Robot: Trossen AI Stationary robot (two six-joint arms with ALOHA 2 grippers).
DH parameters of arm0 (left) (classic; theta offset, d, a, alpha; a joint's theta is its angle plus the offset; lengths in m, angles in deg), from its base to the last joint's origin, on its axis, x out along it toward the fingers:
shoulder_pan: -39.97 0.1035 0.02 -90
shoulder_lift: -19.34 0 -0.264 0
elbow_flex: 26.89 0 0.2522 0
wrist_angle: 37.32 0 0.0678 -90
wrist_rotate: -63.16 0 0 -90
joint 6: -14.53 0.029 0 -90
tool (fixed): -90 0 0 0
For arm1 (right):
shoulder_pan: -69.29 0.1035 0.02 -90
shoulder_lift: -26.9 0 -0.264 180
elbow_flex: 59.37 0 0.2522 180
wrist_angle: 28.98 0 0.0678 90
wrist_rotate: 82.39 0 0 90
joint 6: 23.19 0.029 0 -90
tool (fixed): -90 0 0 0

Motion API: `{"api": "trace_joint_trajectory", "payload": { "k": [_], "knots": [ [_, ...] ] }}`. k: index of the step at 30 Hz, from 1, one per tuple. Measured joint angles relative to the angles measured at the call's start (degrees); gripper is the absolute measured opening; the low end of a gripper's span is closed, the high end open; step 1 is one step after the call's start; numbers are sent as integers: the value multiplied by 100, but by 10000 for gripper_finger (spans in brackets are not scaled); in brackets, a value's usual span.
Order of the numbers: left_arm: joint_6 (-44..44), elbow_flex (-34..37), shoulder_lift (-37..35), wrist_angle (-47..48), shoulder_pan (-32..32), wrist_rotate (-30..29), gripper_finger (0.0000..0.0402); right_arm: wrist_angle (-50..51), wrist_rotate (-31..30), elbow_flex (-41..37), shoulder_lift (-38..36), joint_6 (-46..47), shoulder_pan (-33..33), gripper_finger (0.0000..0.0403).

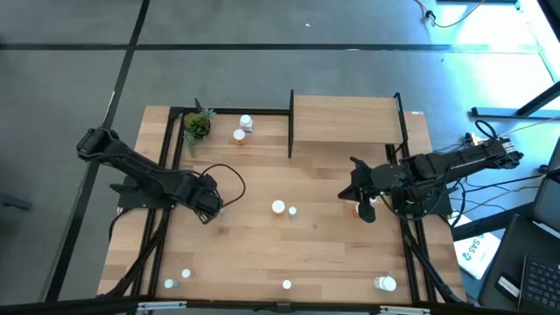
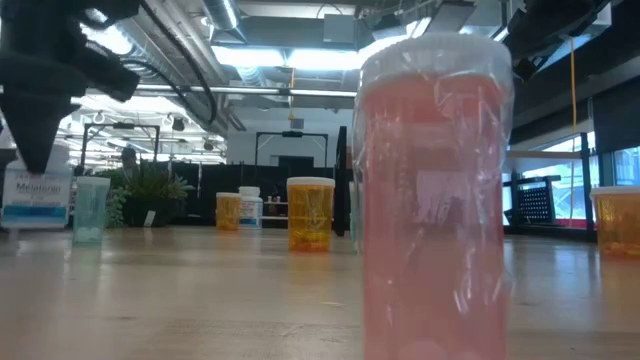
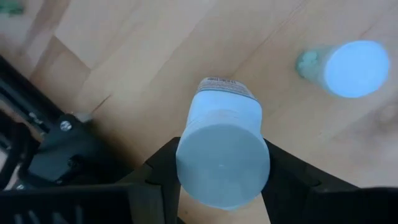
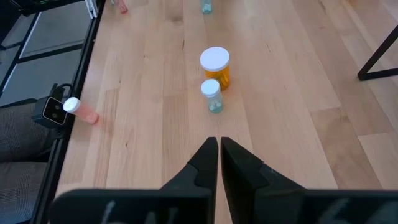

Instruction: Pick and place medicine bottles onto shelf by color

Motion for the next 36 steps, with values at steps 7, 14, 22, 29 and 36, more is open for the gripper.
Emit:
{"api": "trace_joint_trajectory", "payload": {
  "k": [7,14,22,29,36],
  "knots": [
    [-107,-857,-2,841,-2,-258,154,1,0,0,0,0,-1,23],
    [71,-1761,-9,1076,-1,-523,154,1,0,0,0,0,-1,23],
    [1091,-2605,335,1142,296,-662,154,3,0,0,0,0,1,23],
    [2810,-3515,1195,1179,1044,-585,154,-3,0,0,0,0,-1,23],
    [4420,-4397,2016,930,1792,-487,154,-32,71,0,0,-139,-1,23]
  ]
}}
